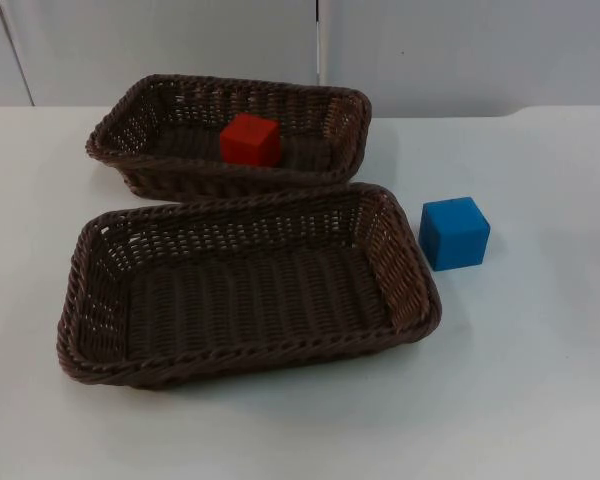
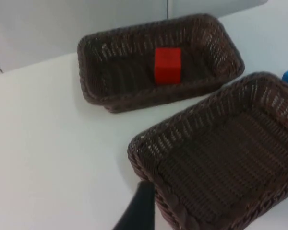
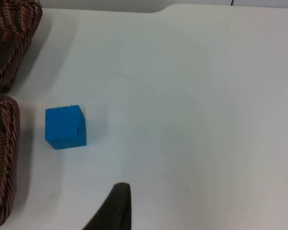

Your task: Pick up one cube with the left hand and place it into the upper basket. Pick up one cube with the right hand and place it into the lower basket.

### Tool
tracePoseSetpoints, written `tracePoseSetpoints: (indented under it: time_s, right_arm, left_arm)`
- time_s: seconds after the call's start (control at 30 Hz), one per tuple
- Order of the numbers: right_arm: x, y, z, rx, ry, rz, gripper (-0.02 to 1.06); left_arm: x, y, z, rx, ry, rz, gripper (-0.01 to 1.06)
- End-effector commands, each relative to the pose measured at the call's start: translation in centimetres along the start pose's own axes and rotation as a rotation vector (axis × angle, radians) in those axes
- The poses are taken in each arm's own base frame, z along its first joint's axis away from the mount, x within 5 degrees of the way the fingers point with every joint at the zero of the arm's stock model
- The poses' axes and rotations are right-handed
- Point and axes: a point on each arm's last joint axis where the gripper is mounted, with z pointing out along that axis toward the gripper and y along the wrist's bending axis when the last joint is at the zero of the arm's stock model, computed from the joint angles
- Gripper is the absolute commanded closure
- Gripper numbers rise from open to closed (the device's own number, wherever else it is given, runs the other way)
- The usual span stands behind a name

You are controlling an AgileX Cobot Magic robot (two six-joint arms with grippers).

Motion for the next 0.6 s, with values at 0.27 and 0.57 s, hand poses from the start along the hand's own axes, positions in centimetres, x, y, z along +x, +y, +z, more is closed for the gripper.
tracePoseSetpoints:
  time_s: [0.27, 0.57]
  right_arm:
    - [0.15, -0.1, -0.15, 0.004, 0.017, 0.006, -0.01]
    - [0.23, -0.1, -0.15, 0.004, 0.026, 0.006, -0.01]
  left_arm:
    - [0.26, 0.13, -0.07, -0.016, 0.015, 0.015, 0.19]
    - [0.32, 0.13, -0.07, -0.016, 0.021, 0.015, 0.19]
